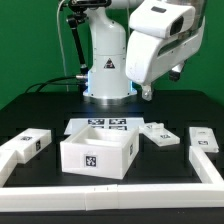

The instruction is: Assemble cabinet

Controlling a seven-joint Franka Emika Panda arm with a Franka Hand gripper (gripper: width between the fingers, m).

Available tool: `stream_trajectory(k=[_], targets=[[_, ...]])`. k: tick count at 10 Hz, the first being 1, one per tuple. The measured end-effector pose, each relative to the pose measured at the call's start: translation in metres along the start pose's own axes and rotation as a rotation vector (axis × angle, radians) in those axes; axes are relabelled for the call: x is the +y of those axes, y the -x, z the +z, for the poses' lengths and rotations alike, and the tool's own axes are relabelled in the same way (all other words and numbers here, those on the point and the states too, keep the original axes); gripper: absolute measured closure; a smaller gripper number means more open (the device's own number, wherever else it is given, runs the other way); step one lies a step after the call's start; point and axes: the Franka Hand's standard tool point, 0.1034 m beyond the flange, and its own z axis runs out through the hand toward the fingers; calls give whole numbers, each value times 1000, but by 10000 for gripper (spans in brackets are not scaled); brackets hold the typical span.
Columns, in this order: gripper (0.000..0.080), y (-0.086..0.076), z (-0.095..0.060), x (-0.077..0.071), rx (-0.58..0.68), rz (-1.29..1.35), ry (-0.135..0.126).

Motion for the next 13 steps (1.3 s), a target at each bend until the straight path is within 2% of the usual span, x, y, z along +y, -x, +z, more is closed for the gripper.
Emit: stream_trajectory(k=[6, 7, 8, 9, 11, 12, 13], targets=[[1, 1, 1, 0, -1, 0, -2], [1, 0, 3, 0, 14, -13, 10], [1, 7, 16, -4, 61, -46, 52], [1, 20, 30, -12, 77, -72, 67], [1, 37, 50, -11, 130, -160, 116], [1, 47, 60, -9, 138, -175, 120], [1, 51, 62, -7, 132, -165, 110]])
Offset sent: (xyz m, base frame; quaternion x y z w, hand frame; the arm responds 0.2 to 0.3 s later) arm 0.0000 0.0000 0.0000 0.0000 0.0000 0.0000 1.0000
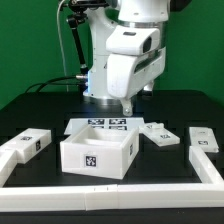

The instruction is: Assemble cabinet

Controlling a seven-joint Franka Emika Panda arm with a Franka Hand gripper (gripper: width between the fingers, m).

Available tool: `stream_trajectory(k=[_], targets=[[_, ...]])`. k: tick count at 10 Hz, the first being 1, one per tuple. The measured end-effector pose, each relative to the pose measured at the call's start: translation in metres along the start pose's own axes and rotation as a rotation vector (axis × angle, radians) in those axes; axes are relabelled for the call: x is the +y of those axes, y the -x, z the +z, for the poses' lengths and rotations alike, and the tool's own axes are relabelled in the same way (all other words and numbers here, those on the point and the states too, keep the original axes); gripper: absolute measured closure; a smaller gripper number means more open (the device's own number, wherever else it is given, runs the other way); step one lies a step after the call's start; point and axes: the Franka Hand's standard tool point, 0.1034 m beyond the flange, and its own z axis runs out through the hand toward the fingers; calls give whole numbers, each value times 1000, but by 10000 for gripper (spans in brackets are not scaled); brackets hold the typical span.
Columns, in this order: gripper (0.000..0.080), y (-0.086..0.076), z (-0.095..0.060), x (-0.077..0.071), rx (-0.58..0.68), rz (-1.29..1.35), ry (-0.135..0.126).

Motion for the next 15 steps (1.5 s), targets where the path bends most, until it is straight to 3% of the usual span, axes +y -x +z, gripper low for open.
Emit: stream_trajectory(k=[3, 5, 7, 15], targets=[[1, 0, 1, 0, 3, -18, 3], [1, 22, 19, -1, 28, -141, 25], [1, 29, 30, -4, 47, -201, 50], [1, 32, 71, -18, 58, -188, 22]])
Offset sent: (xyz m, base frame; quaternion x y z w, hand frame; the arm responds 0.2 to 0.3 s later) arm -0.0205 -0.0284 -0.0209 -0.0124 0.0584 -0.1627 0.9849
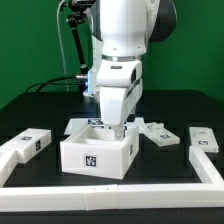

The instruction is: Assemble cabinet

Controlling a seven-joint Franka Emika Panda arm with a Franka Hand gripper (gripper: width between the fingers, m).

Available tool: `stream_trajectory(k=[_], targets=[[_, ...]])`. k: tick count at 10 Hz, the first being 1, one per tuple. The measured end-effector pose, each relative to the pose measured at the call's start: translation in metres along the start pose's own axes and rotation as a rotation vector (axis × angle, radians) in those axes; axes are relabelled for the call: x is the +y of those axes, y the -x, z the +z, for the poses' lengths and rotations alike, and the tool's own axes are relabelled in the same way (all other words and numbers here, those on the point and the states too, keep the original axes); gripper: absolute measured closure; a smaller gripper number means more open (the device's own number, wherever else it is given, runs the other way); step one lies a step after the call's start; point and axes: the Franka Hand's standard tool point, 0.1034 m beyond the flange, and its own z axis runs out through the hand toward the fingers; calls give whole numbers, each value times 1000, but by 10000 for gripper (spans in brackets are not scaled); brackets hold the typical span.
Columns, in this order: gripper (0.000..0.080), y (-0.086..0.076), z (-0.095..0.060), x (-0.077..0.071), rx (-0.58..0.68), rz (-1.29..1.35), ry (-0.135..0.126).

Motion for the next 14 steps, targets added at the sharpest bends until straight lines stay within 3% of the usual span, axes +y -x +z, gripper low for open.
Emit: stream_trajectory(k=[5, 7, 8, 9, 10, 11, 12, 14], targets=[[1, 0, 14, 0, -2, 31, -24], [258, 0, 14, 0, -2, 43, -25], [258, 0, 14, 0, -2, 43, -25], [460, 0, 15, -1, -2, 43, -25], [595, 0, 15, -1, -2, 43, -25], [595, 1, 15, -1, -2, 43, -25], [746, 0, 14, 0, -1, 43, -23], [760, 0, 14, 1, 0, 44, -19]])
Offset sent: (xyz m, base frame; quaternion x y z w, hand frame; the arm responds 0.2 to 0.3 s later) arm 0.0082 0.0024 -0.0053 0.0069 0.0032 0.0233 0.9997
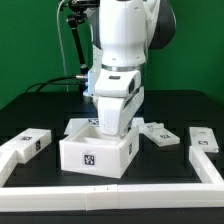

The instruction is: Assemble cabinet

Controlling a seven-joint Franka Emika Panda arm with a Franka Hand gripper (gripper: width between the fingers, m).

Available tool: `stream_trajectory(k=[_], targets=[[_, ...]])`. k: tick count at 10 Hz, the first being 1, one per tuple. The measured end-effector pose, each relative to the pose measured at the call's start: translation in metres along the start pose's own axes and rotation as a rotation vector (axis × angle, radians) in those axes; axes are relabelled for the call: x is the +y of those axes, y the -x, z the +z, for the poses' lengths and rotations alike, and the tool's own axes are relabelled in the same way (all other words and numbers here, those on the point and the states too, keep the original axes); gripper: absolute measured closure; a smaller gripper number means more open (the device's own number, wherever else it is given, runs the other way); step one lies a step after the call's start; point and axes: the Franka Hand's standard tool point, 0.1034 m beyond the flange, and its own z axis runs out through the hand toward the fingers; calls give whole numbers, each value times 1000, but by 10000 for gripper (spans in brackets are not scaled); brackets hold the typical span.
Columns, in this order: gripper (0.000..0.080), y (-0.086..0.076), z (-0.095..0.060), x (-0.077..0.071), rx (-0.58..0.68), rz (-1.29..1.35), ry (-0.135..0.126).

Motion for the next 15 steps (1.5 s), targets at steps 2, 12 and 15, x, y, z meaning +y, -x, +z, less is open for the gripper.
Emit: stream_trajectory(k=[2, 12, 15], targets=[[760, 0, 0, 0, 0, 0, 0], [762, -28, -4, 16, -6, -269, 23], [762, -39, -4, 15, 1, -312, 37]])
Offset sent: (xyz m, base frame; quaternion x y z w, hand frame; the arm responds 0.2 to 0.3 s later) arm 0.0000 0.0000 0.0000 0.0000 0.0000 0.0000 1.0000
